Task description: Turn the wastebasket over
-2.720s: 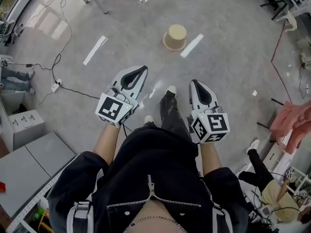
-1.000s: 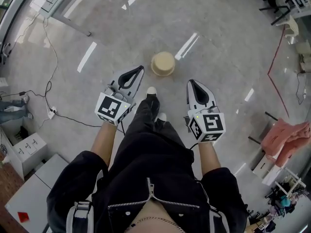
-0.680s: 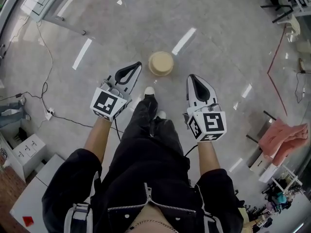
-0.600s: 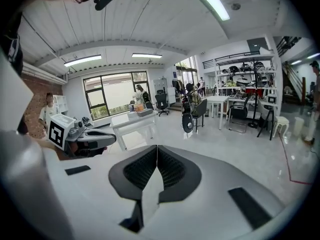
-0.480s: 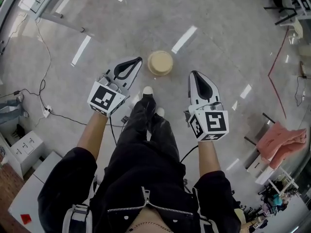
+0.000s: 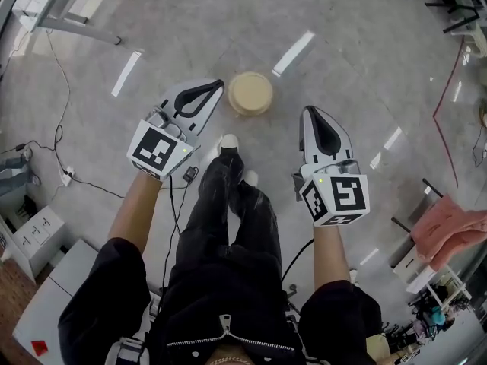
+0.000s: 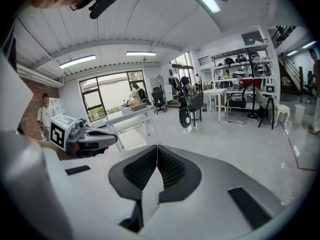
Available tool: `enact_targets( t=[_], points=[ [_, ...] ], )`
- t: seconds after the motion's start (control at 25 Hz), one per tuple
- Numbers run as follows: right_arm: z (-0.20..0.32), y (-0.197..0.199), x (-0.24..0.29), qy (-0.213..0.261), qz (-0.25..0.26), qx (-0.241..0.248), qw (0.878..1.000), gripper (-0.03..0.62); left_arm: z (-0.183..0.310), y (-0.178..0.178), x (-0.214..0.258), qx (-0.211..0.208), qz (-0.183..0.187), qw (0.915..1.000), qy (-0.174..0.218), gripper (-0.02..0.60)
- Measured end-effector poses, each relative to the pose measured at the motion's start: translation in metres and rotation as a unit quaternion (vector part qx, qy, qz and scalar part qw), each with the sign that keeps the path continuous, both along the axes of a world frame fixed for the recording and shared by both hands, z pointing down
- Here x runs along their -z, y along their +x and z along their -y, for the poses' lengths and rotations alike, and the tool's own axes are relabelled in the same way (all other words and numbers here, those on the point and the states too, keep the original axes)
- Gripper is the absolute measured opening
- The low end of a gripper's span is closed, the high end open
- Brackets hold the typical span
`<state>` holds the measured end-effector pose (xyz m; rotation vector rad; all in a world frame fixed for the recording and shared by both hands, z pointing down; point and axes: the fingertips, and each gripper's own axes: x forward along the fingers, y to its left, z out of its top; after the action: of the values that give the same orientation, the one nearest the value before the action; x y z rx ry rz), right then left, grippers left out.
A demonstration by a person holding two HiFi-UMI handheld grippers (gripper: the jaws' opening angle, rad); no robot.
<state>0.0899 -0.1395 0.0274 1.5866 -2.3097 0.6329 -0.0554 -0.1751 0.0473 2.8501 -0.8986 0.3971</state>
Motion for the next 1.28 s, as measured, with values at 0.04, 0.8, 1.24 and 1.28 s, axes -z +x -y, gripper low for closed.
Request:
enact_targets(
  t=[0.04, 0.8, 1.24, 1.28],
  points=[
    [0.0, 0.003, -0.014, -0.002, 0.002, -0.002, 1.0, 0.011, 0.003, 0.001, -0.013, -0.002, -0.001, 1.0, 0.002, 0.005],
    [-0.003, 0.006, -0.271, 0.045, 0.004, 0.024, 0.999, 0.011, -0.006, -0.005, -0.269, 0.031, -0.028, 0.9991, 0.003, 0.005],
    [0.017, 0.018, -0.413, 0.102, -0.046, 0.08, 0.99, 0.011, 0.009, 0.0, -0.448, 0.021, -0.016, 0.9989, 0.038, 0.005],
    [0.02, 0.019, -0.424, 0.102, -0.048, 0.079, 0.99, 0.011, 0.01, 0.0, -0.46, 0.021, -0.013, 0.9989, 0.04, 0.005]
  ],
)
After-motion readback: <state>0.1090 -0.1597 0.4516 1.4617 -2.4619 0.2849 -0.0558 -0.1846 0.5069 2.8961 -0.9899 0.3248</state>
